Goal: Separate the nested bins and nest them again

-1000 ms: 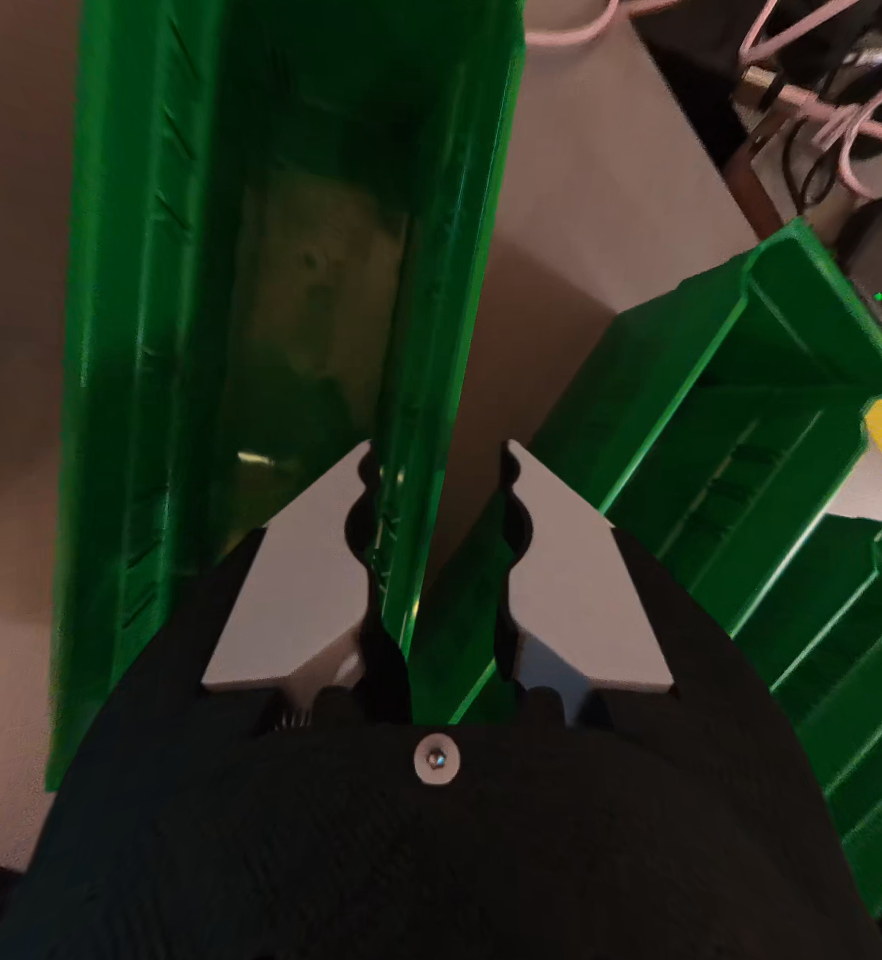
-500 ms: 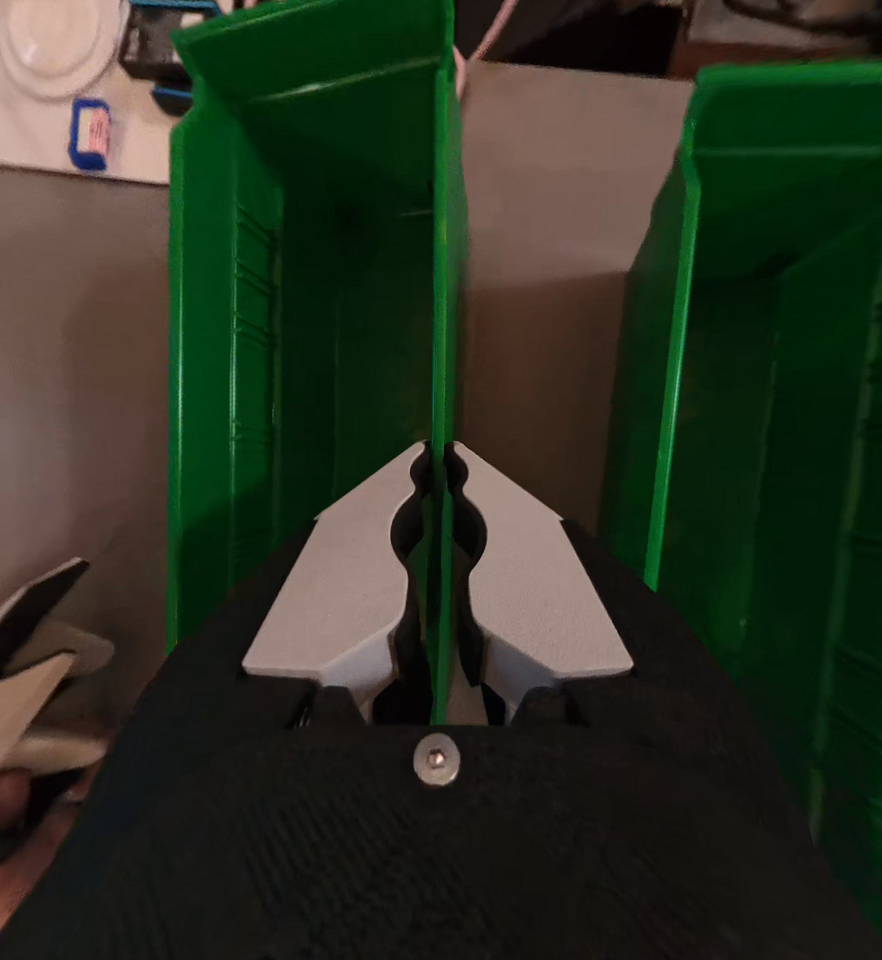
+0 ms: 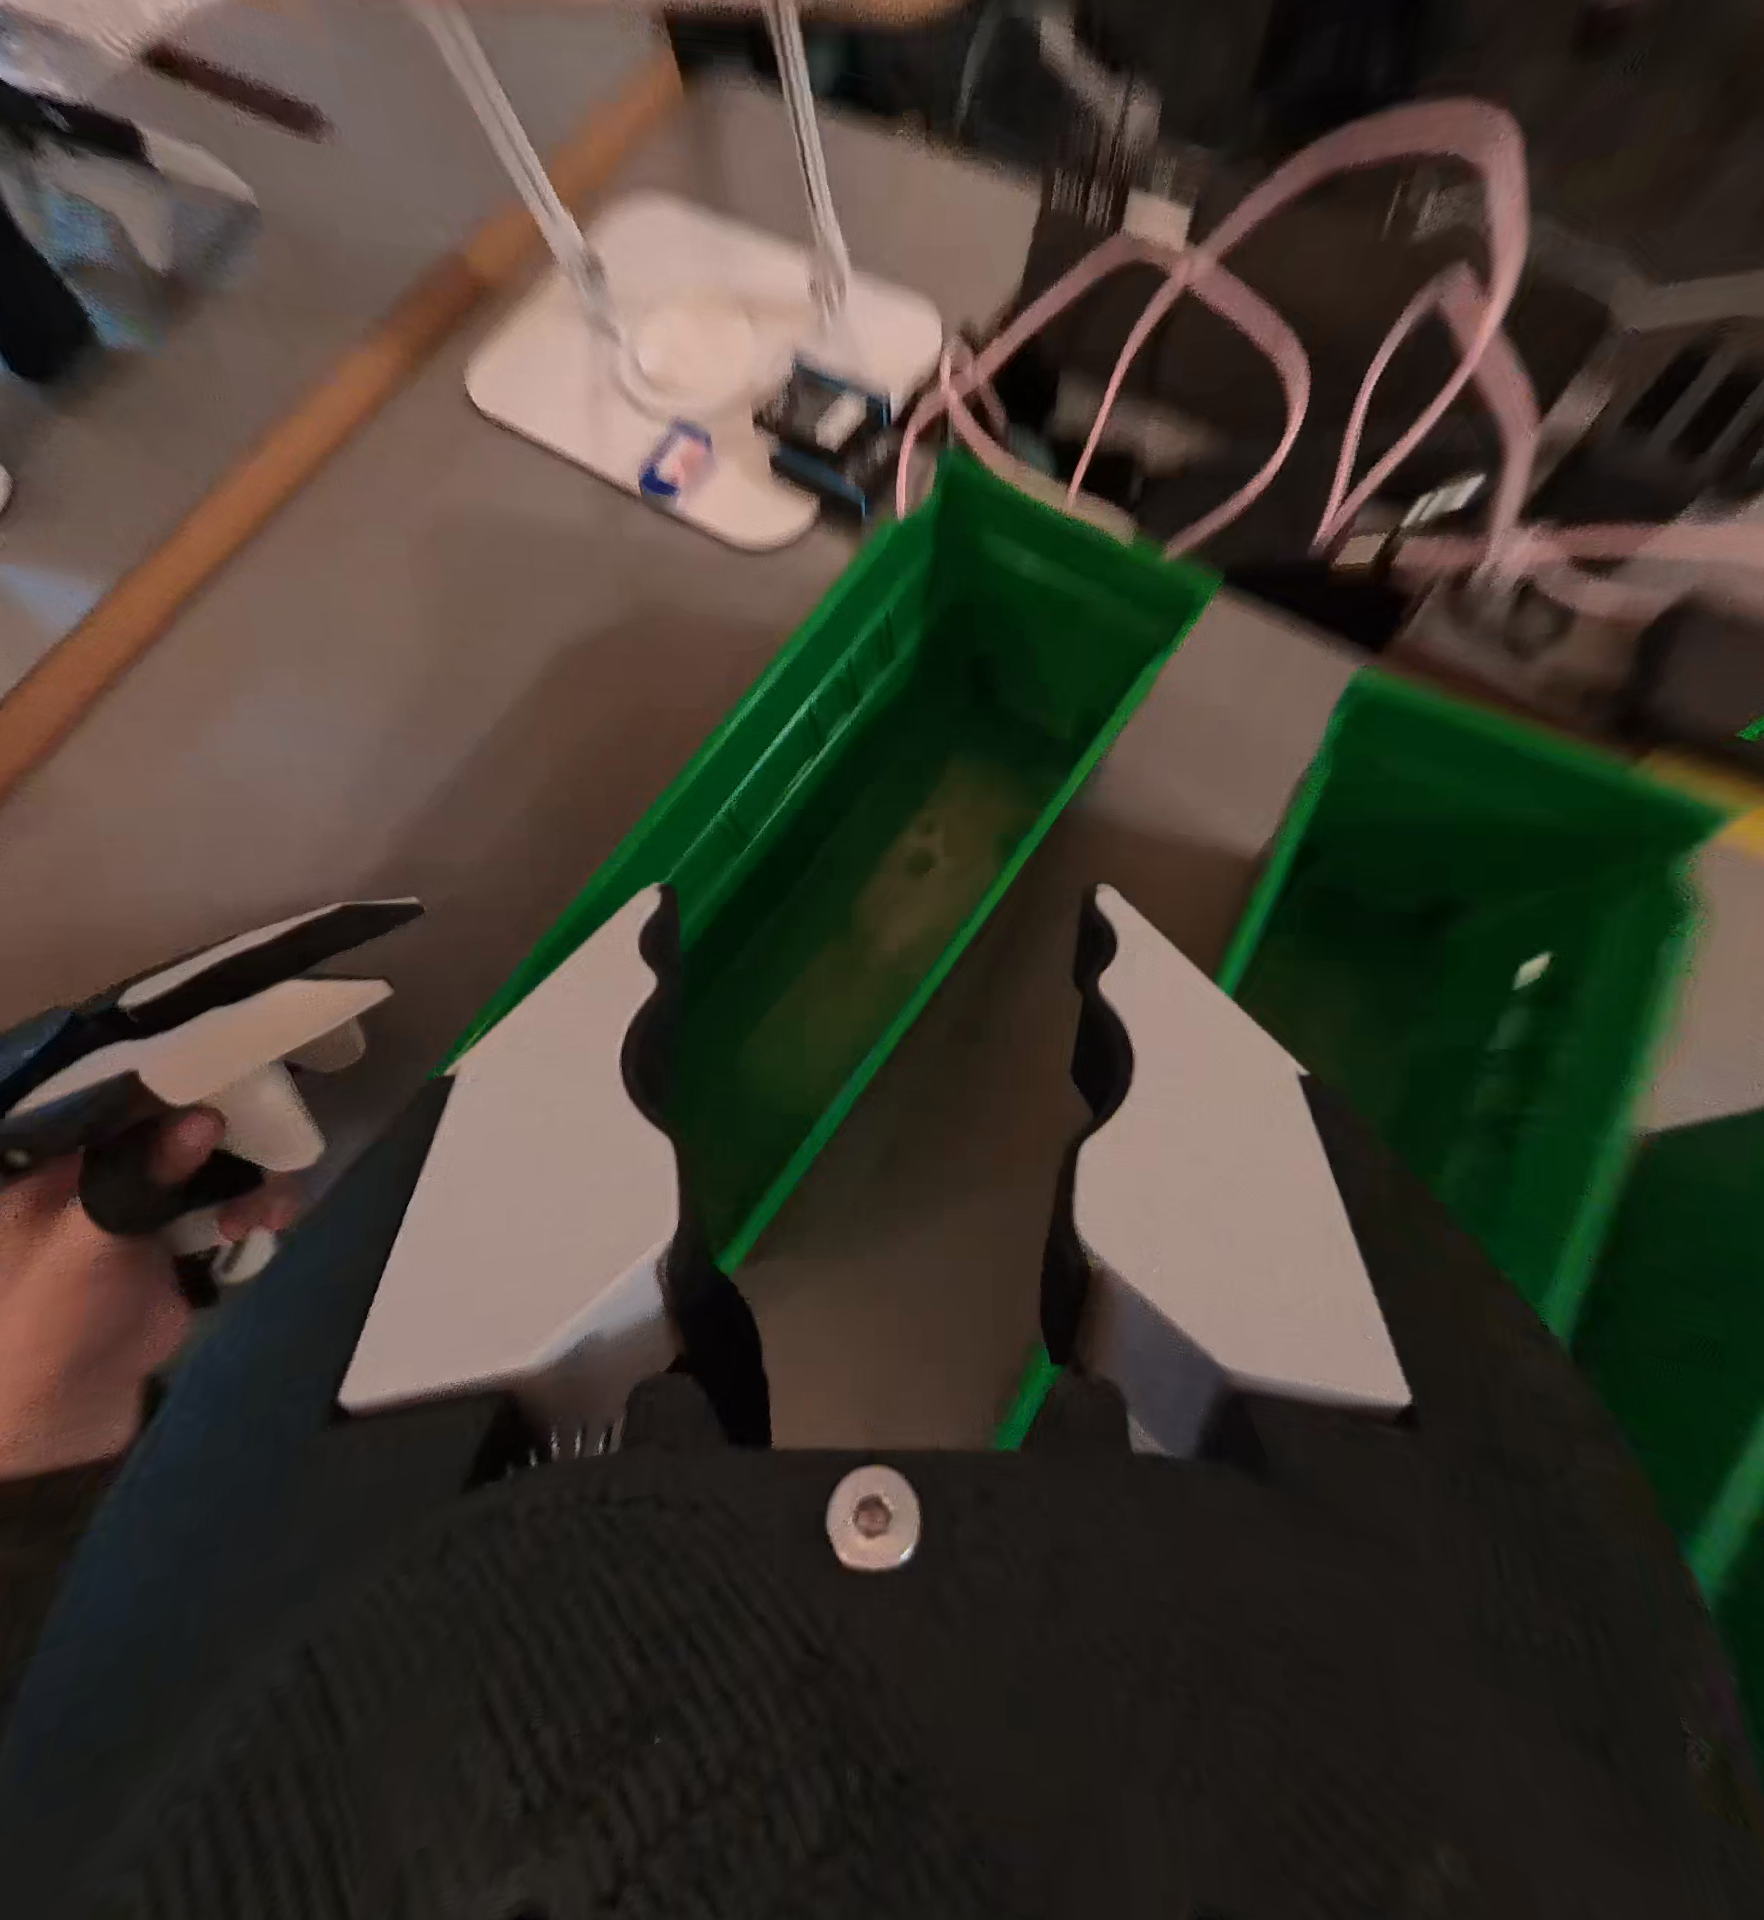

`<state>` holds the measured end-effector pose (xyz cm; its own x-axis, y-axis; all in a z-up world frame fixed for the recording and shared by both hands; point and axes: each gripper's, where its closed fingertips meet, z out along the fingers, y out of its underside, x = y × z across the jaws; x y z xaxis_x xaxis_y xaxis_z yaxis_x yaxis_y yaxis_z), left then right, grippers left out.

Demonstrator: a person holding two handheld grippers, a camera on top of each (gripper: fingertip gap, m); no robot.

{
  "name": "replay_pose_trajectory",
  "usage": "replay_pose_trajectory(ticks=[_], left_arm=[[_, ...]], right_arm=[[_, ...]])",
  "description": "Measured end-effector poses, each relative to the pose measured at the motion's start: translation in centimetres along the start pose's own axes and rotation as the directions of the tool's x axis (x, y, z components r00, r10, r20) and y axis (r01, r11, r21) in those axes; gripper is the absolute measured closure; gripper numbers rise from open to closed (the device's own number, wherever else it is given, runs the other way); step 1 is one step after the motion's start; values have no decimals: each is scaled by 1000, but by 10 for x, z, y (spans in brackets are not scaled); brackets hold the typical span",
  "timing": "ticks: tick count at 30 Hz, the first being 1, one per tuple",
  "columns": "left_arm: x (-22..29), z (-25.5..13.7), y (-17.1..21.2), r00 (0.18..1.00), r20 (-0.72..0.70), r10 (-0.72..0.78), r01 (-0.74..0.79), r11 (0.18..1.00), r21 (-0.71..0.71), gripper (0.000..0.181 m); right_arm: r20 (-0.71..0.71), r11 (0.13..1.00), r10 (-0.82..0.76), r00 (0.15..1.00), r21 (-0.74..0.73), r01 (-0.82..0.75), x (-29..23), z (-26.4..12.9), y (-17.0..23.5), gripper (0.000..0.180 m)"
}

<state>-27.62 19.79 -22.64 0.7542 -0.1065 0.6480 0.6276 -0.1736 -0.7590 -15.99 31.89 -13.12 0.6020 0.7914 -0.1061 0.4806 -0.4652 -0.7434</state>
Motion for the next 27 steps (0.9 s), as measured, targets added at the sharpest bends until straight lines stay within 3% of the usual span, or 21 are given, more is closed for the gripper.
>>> replay_pose_trajectory(ticks=[3,6,8,10,12,14,17,19,23,27], left_arm=[[4,-2,-2,1000,12,6,-6,1000,-6,124],[30,-10,-23,998,1,55,-55,997,49,116],[49,-19,-38,991,26,135,-136,986,93,113],[63,-31,-61,973,118,200,-221,953,206,85],[87,-44,-82,945,178,275,-321,886,334,72],[109,-49,-88,905,234,356,-421,831,364,59],[129,-44,-84,829,315,462,-553,762,337,45],[138,-37,-76,777,344,527,-623,721,303,47],[143,-24,-61,644,403,650,-753,632,182,58],[168,-3,-37,676,292,676,-732,660,168,63]], right_arm=[[-58,961,-136,989,233,145,21,-58,-25,99],[-169,854,-183,968,460,242,56,-123,-31,100],[-203,778,-161,966,576,251,80,-162,-28,101],[-205,709,-117,972,668,226,104,-195,-25,98],[-245,617,-7,970,762,197,139,-230,-23,70],[-272,511,89,958,838,191,170,-264,-17,63],[-225,376,143,964,913,157,194,-300,-8,61],[-189,322,108,976,935,145,198,-315,-9,62],[-241,331,79,967,922,202,212,-334,-9,67],[-177,282,71,982,947,150,221,-353,-3,75]])
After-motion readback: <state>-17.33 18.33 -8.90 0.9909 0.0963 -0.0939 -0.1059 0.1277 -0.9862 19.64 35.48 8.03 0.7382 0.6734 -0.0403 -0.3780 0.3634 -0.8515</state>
